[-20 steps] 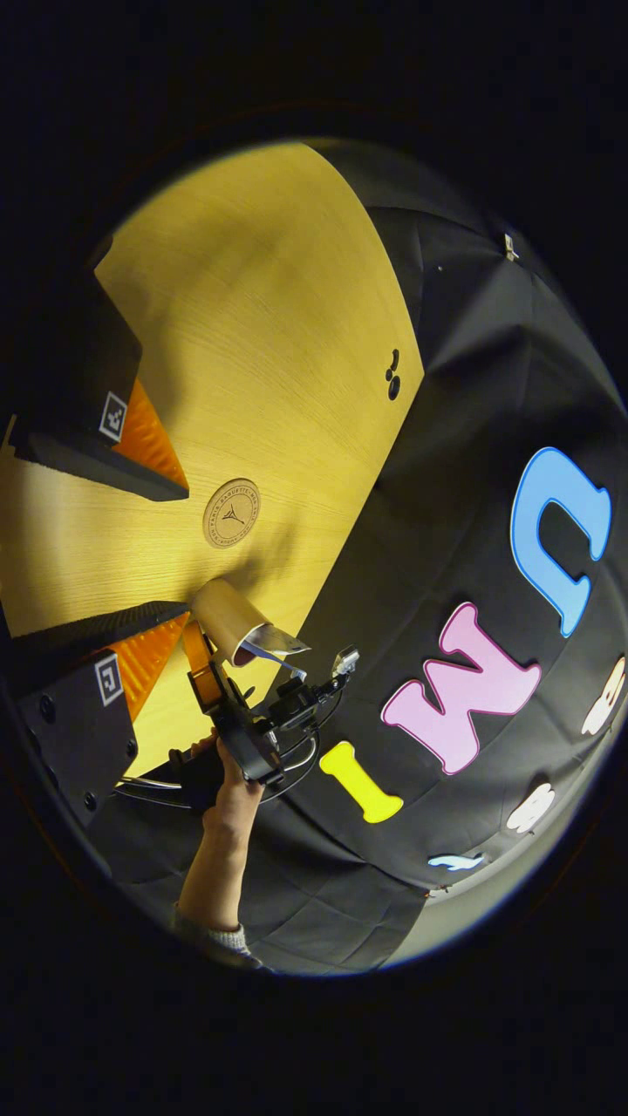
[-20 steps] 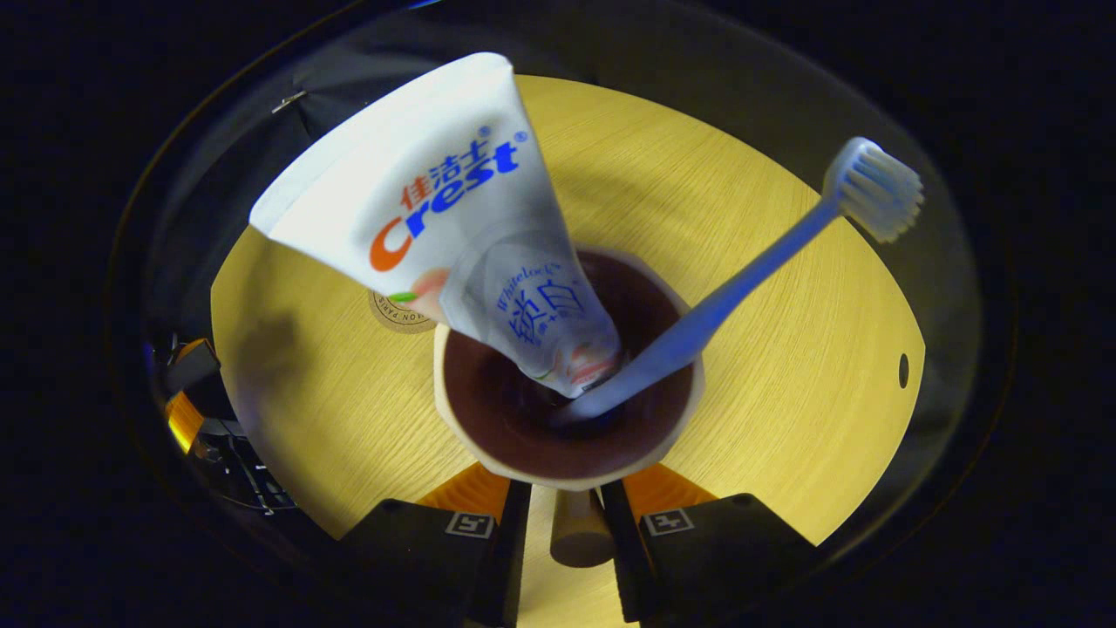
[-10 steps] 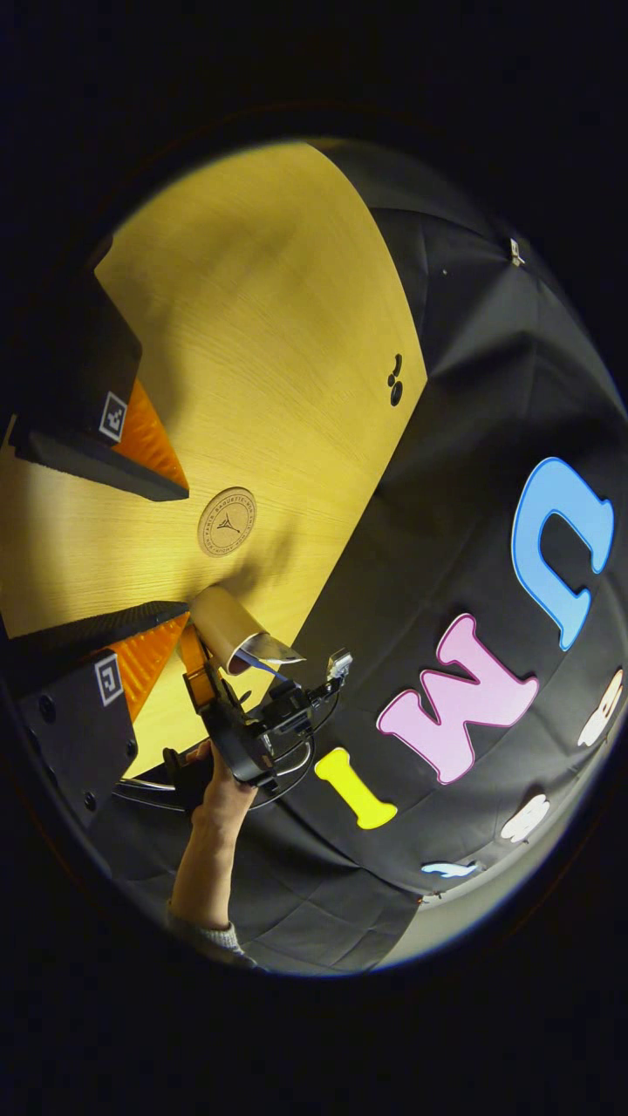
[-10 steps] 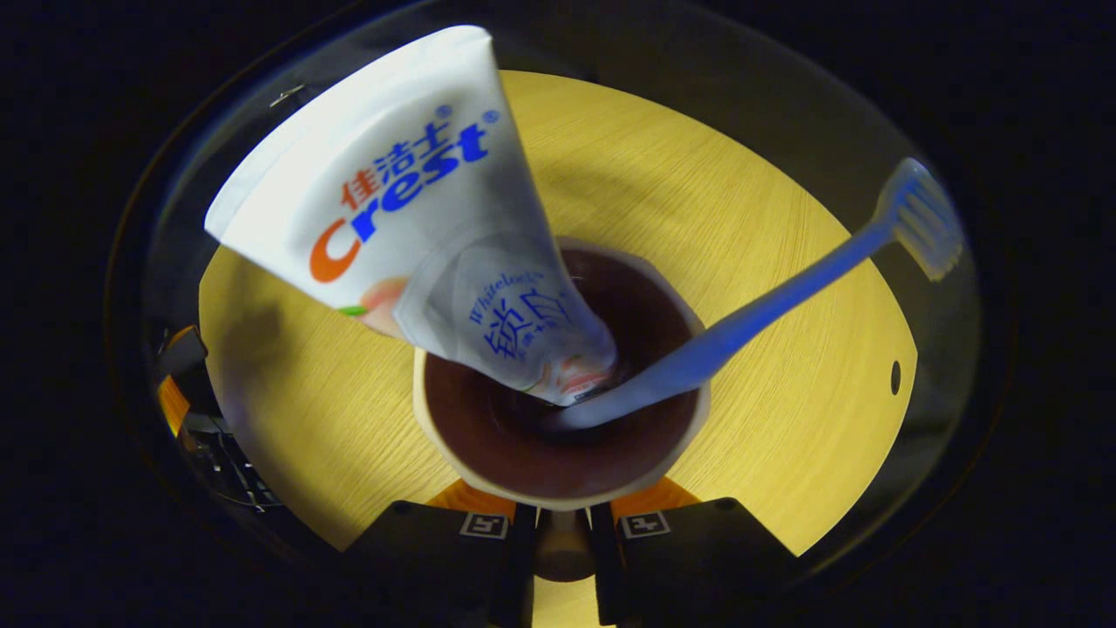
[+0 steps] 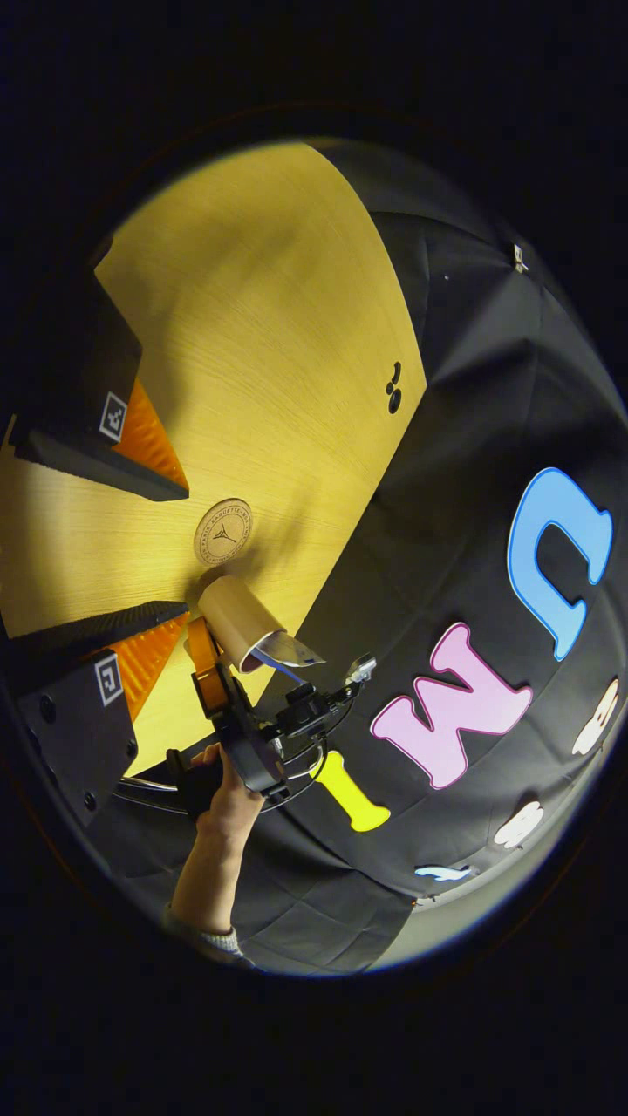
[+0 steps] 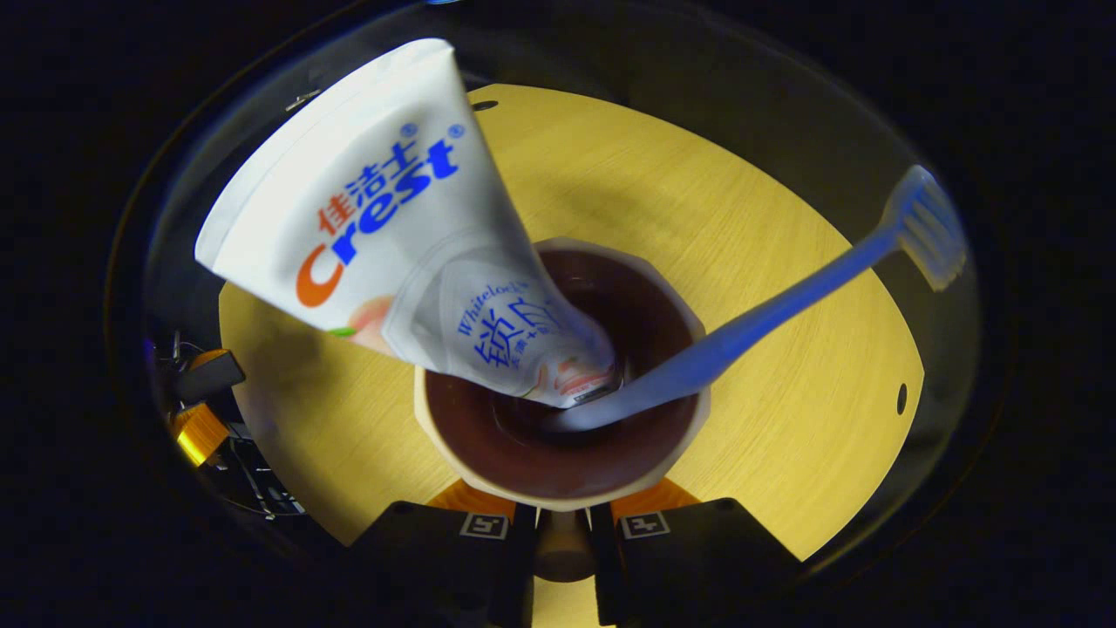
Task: Put the toothbrush and toothpaste on the desktop into the cup, then pick up the cup and place it on the coaster on the desktop.
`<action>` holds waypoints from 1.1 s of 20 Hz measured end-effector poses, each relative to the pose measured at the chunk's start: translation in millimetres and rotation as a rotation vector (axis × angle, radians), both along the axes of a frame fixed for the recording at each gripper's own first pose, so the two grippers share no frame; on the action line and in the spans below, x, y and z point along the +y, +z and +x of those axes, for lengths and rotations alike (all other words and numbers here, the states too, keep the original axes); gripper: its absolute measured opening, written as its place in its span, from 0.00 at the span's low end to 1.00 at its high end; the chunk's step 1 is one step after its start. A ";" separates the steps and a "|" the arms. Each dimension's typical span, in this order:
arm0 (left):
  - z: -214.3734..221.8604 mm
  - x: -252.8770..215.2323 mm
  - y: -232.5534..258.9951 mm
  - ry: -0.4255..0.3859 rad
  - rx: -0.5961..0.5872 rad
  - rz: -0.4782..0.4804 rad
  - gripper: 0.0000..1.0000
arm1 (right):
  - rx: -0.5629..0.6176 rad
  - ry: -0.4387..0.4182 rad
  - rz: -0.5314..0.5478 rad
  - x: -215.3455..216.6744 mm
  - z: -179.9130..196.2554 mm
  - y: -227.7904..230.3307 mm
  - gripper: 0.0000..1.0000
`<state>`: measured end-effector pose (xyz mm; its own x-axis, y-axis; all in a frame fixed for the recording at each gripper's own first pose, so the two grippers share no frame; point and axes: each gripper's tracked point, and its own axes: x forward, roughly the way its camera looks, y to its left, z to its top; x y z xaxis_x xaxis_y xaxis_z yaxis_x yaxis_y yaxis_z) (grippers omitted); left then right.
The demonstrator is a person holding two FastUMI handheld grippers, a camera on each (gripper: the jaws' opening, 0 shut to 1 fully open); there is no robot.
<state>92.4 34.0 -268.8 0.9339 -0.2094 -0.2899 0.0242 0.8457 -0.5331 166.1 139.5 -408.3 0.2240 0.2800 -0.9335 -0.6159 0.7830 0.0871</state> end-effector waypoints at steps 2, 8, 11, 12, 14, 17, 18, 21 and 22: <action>-3.2 4.6 0.4 0.007 -0.002 -0.003 0.73 | 0.007 0.014 0.009 16.0 -1.7 1.9 0.32; -11.0 22.0 1.9 0.039 -0.007 -0.014 0.73 | 0.020 0.069 0.006 55.3 -5.6 2.7 0.31; -12.8 28.6 0.8 0.047 -0.013 -0.022 0.73 | 0.026 0.090 -0.002 64.0 -10.7 5.3 0.31; -13.4 31.0 0.5 0.050 -0.012 -0.024 0.73 | 0.027 0.097 -0.006 67.6 -11.2 4.1 0.31; -12.7 34.9 1.4 0.055 -0.013 -0.026 0.73 | 0.030 0.108 -0.015 70.5 -12.4 3.3 0.32; -12.2 38.9 -0.9 0.060 -0.011 -0.032 0.73 | 0.017 0.118 -0.041 71.0 -11.2 2.3 0.31; -12.2 40.2 -1.7 0.060 -0.008 -0.033 0.73 | 0.018 0.117 -0.044 69.1 -12.1 2.8 0.32; -11.9 43.2 -6.1 0.061 0.000 -0.037 0.73 | 0.029 0.113 -0.051 66.8 -13.3 0.7 0.31; -11.1 44.1 -6.1 0.062 0.002 -0.039 0.73 | 0.032 0.116 -0.058 66.2 -13.4 -0.2 0.31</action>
